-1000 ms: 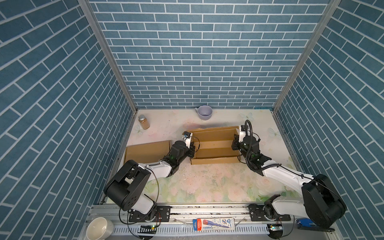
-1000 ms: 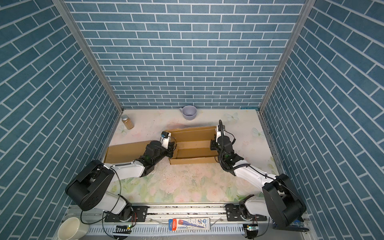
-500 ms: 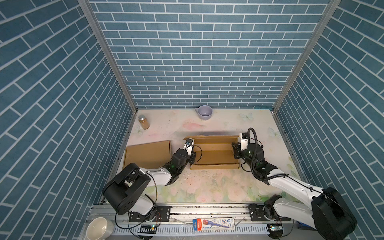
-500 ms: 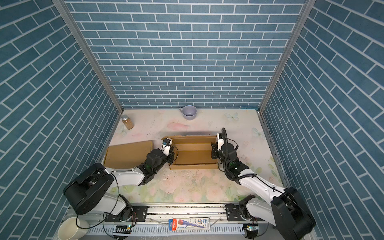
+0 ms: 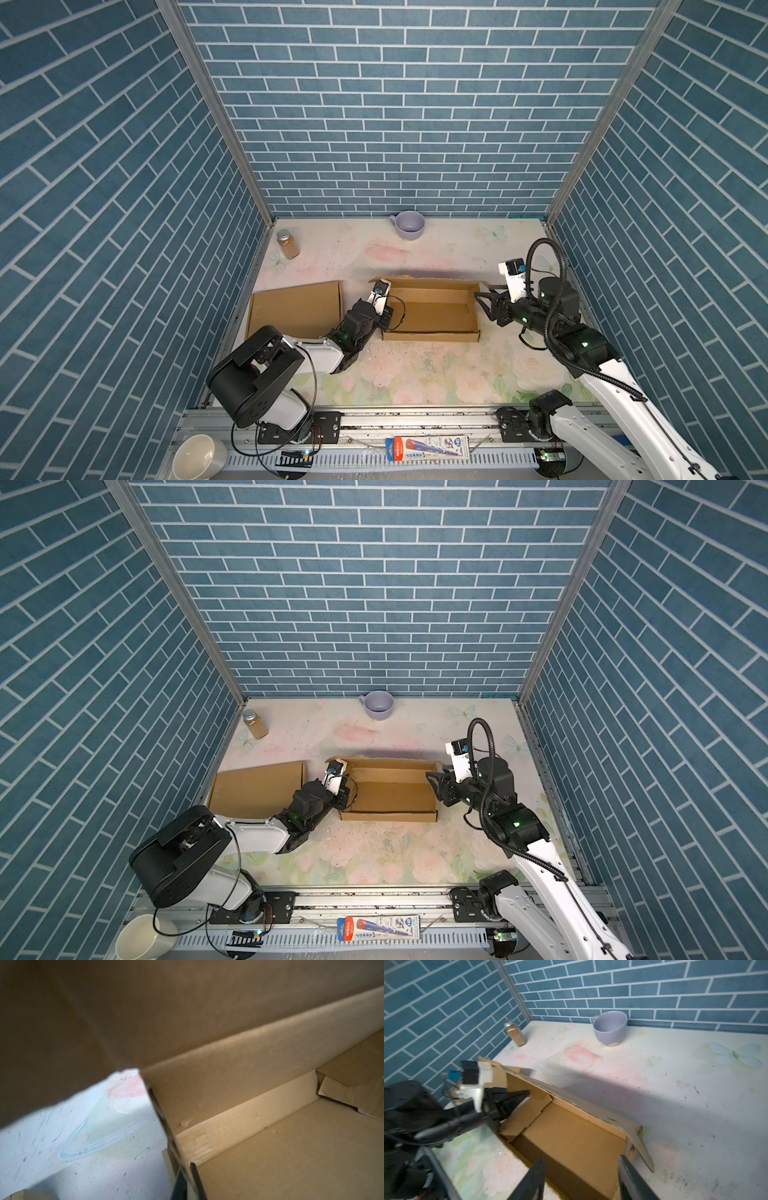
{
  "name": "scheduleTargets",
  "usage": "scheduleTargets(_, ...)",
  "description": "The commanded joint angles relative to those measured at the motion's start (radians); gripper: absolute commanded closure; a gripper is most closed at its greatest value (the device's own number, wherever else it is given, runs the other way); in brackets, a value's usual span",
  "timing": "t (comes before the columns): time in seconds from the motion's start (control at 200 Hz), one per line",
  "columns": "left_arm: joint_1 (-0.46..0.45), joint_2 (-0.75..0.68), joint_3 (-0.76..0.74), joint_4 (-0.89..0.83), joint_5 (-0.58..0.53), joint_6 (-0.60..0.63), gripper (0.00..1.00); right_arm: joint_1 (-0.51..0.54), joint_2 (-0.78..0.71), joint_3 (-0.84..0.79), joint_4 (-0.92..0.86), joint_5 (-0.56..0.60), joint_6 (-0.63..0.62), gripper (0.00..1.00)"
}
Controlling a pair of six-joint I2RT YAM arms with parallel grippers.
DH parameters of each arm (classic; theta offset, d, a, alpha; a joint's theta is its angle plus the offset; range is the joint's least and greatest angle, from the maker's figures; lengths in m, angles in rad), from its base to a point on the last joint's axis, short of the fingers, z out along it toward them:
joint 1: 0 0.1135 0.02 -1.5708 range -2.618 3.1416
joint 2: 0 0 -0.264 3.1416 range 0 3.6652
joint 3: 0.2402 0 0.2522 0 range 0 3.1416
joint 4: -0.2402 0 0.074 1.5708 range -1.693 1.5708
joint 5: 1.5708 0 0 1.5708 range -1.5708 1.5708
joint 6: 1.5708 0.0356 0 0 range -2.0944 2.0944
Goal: Fold the paper box
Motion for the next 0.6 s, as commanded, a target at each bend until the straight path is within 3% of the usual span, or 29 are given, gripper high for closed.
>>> scheduleTargets(0.0, -0.01, 0.053, -0.036, -0.037, 0.021, 0.036, 1.0, -0.004, 0.084, 0.176, -0.21, -0.098, -0.085, 0.44)
scheduleTargets(0.32, -0.01, 0.191, -0.037, 0.213, 0.028, 0.134, 1.0, 0.006, 0.602, 0.619, -0.344, -0.058, -0.095, 0.53)
scheduleTargets(0.47, -0.01, 0.193, -0.043, 0.22, 0.029, 0.122, 0.97, 0.078, 0.74, 0.673, -0.344, -0.046, -0.102, 0.55)
scheduleTargets(0.595, -0.01, 0.171, -0.058, 0.205, 0.023, 0.119, 0.92, 0.121, 0.774, 0.616, -0.295, -0.071, -0.082, 0.56)
